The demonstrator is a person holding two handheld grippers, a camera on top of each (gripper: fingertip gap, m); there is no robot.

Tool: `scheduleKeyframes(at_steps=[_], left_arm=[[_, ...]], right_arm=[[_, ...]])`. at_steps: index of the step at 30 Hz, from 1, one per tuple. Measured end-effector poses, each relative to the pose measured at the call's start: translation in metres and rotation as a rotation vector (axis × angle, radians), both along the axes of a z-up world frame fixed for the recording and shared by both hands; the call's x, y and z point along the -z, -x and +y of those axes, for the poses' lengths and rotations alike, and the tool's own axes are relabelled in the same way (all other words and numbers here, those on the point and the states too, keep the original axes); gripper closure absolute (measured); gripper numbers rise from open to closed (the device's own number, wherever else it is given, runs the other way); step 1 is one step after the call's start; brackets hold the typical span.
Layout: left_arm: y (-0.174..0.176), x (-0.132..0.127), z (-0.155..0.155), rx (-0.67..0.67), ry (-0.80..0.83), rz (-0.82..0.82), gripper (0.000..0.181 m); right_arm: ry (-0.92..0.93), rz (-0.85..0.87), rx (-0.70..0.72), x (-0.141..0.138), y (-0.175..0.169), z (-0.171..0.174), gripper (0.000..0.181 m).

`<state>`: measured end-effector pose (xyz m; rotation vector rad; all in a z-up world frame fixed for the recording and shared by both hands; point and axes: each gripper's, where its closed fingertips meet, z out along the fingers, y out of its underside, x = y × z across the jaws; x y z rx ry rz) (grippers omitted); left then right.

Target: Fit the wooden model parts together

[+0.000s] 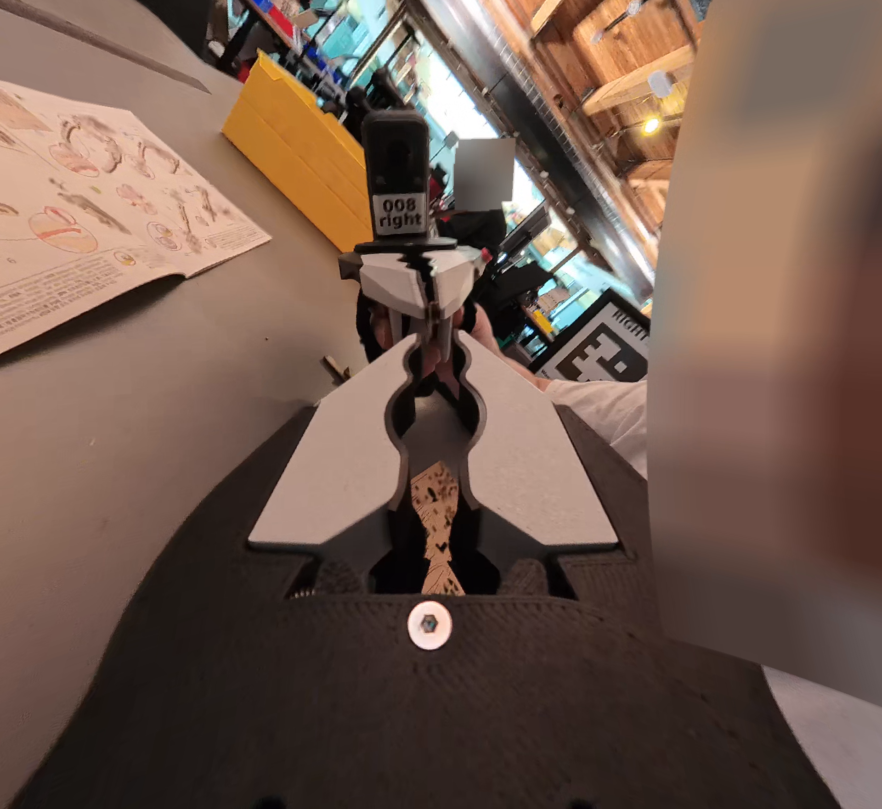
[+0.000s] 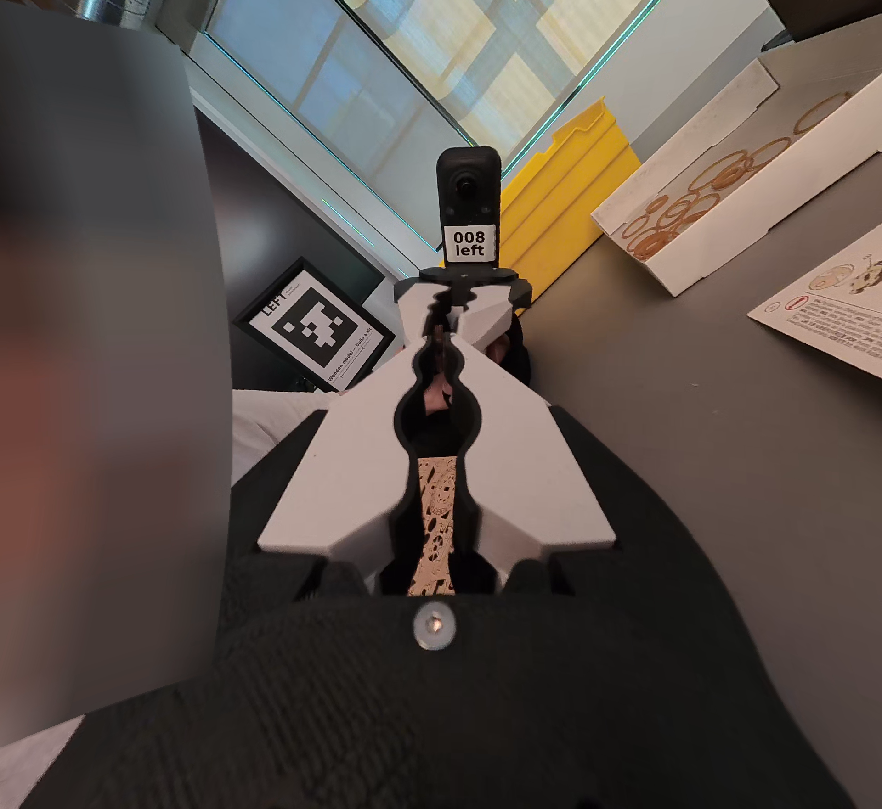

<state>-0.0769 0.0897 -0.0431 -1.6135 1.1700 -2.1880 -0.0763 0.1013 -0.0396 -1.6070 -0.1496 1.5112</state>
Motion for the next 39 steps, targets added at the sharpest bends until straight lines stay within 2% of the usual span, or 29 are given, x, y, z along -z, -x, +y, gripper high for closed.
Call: scheduleKeyframes(at_steps=[8, 14, 25, 27, 29, 32, 34, 37, 39], left_arm=[[0.001, -0.001, 0.004, -0.016, 0.010, -0.009, 0.180], [0.001, -0.002, 0.001, 0.012, 0.013, -0.002, 0.177], [0.001, 0.000, -0.002, 0.022, -0.001, 0.011, 0.181], [0.002, -0.001, -0.002, 0.028, -0.008, 0.012, 0.181], [0.003, -0.002, -0.003, 0.033, -0.004, 0.012, 0.181], [0.003, -0.002, -0.005, 0.054, 0.026, 0.013, 0.181], [0.003, -0.001, -0.006, 0.063, 0.035, 0.018, 0.181], [0.003, 0.001, -0.007, 0.072, 0.039, 0.022, 0.181], [0.004, 0.002, -0.007, 0.073, 0.036, 0.023, 0.181]], right_arm=[[0.001, -0.009, -0.011, 0.001, 0.004, -0.001, 0.180], [-0.001, -0.002, -0.007, 0.000, 0.004, -0.001, 0.180], [0.008, 0.003, -0.033, -0.002, 0.005, -0.004, 0.179], [0.015, -0.005, -0.051, -0.008, -0.001, -0.005, 0.157], [-0.009, -0.094, -0.091, -0.011, -0.015, -0.013, 0.154], [-0.072, -0.403, -0.138, 0.002, -0.050, -0.030, 0.154], [-0.133, -0.659, -0.165, 0.021, -0.074, -0.045, 0.154], [-0.259, -1.009, -0.279, 0.063, -0.093, -0.075, 0.161], [-0.249, -1.144, -0.353, 0.088, -0.099, -0.086, 0.163]])
